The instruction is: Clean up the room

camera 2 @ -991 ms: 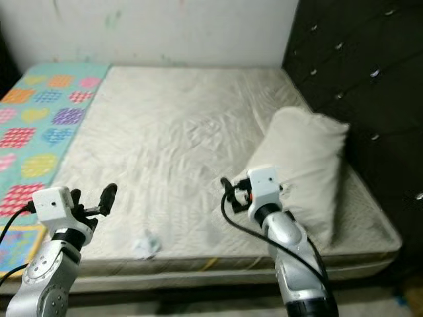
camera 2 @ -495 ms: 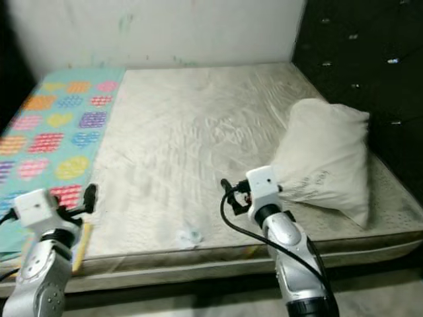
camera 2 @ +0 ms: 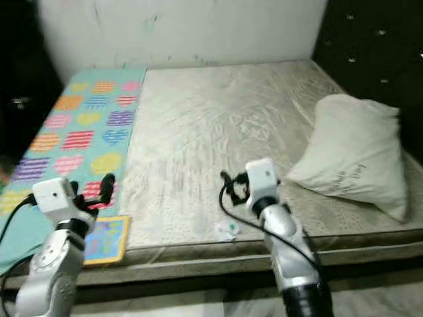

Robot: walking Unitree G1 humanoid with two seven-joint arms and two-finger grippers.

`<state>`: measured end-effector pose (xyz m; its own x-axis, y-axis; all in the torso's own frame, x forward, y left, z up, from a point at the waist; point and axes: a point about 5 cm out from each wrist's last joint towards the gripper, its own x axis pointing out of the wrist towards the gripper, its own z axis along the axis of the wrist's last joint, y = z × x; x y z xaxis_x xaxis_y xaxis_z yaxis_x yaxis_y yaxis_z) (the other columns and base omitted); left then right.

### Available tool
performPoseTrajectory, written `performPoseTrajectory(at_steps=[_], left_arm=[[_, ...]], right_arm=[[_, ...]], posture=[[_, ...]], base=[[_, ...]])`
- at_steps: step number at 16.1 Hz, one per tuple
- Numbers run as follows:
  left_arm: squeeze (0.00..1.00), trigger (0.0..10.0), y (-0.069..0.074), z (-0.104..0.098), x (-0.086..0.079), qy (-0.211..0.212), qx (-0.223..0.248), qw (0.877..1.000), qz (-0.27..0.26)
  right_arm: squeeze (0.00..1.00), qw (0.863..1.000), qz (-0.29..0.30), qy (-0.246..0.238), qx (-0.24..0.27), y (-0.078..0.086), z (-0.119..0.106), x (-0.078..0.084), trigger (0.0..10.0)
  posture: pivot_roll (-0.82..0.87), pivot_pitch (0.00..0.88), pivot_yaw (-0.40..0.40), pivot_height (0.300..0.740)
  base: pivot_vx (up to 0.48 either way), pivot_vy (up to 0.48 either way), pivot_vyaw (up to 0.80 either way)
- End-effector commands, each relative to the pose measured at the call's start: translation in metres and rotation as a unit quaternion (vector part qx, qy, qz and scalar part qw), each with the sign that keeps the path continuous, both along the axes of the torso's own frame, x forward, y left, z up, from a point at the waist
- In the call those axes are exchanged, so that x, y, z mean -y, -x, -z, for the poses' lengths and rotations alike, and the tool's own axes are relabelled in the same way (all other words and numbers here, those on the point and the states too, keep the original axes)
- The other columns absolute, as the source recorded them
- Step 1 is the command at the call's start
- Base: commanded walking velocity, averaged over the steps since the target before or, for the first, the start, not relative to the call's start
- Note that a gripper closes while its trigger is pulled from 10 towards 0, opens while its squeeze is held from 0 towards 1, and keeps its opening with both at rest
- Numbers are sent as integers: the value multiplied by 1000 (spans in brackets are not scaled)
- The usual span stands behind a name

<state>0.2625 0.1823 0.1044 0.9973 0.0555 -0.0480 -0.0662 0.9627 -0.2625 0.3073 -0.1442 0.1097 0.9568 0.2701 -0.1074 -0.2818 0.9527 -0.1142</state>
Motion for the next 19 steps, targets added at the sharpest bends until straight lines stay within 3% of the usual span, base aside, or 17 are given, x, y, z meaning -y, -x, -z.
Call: performPoseTrajectory(at_steps=[1,4,9,15,17,19], left_arm=[[0,10000,-5,-5,6,-2,14,1000,20],[0,10000,-26,-9,11,40,26,999,-8],[0,10000,-22,-2,6,31,17,999,-4],[0,10000,-18,-1,8,33,14,999,2],[0,10000,-17,1,9,32,10,999,1],[0,10000,-16,1,9,33,11,999,-1]], right_arm=[[0,1000,1,3,-2,0,1,4,10000],[0,1000,7,7,15,-9,-9,5,10000],[0,1000,23,4,14,-7,-7,13,10000],[0,1000,14,-2,7,-2,-2,0,10000],[0,998,-14,43,35,2,-8,-6,10000],[0,999,-16,35,37,3,-10,-9,10000]], posture=[[-160,0,53,740],[-188,0,52,740],[-179,7,44,740],[-174,40,51,740],[-176,42,55,740],[-181,45,54,740]], base=[[0,0,0],[172,0,0],[310,0,0],[315,0,0],[251,0,0],[0,0,0]])
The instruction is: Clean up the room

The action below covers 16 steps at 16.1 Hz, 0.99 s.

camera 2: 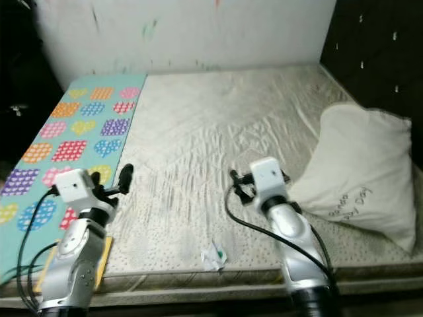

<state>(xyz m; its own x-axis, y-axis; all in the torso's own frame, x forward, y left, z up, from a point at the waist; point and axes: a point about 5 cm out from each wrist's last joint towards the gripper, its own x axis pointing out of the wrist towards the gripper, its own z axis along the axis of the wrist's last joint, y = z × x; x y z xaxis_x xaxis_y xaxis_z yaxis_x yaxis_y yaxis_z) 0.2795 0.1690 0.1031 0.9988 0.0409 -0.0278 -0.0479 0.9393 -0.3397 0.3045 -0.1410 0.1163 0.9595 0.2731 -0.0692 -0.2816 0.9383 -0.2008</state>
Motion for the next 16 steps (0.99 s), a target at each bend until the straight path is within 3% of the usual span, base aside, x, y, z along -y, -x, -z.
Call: performPoseTrajectory(at_steps=[1,6,13,16], left_arm=[[0,10000,2,1,-4,6,-6,1000,-11],[0,10000,6,7,-8,19,-30,999,-32],[0,10000,5,7,-7,0,-33,999,-24],[0,10000,8,6,-15,-15,-30,999,-28]], right_arm=[[0,1000,-11,3,-1,1,0,-5,10000],[0,1000,-13,2,-14,5,5,-4,10000],[0,1000,-8,6,-15,4,4,-2,10000],[0,1000,-3,6,-22,4,7,-1,10000]], posture=[[-177,46,51,740],[-171,47,42,740],[-172,46,48,740],[-169,51,47,740]], base=[[0,0,0],[0,0,0],[0,480,0],[0,320,0]])
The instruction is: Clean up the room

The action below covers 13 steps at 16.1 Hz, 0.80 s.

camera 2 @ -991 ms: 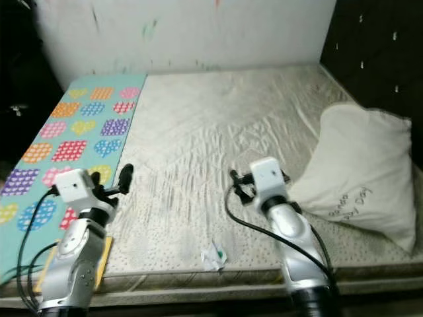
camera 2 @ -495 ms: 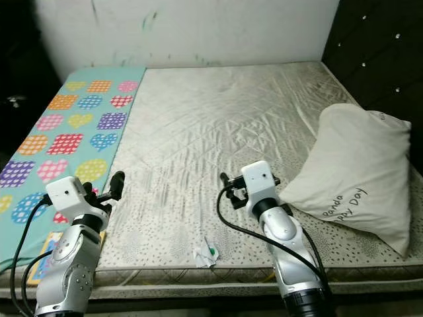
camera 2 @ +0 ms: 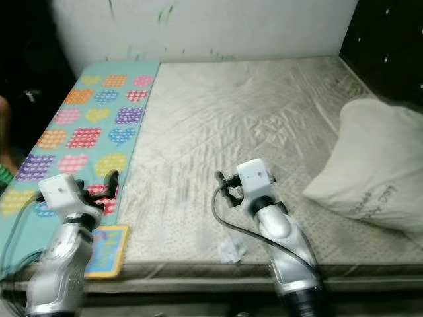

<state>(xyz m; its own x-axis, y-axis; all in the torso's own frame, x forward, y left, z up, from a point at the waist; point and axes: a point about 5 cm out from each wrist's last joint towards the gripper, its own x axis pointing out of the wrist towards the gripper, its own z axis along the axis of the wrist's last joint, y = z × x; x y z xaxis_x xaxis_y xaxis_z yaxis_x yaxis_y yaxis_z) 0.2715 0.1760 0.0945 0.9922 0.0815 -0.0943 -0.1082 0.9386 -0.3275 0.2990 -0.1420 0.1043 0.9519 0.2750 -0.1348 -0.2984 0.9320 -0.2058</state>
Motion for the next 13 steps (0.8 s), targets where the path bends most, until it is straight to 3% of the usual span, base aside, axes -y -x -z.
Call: performPoseTrajectory(at_steps=[1,5,7,9,13], left_arm=[[0,10000,1,-3,-10,-14,5,1000,-8],[0,10000,6,-3,-19,-23,-3,1000,-12],[0,10000,21,1,-20,-19,-18,1000,6],[0,10000,26,4,-24,-20,-26,999,3],[0,10000,24,4,-27,-24,-29,999,-1]], right_arm=[[0,1000,0,-6,8,-1,-5,-2,10000],[0,1000,9,-9,2,-1,-3,-2,10000],[0,1000,21,-6,-18,-1,3,4,10000],[0,999,29,-15,-28,1,5,7,10000],[0,999,28,-16,-32,1,6,7,10000]], posture=[[-167,52,48,740],[-163,54,46,740],[-166,65,50,740],[-167,67,48,740],[-168,70,42,740]], base=[[0,0,0],[0,0,0],[0,0,0],[0,0,-366],[0,0,-194]])
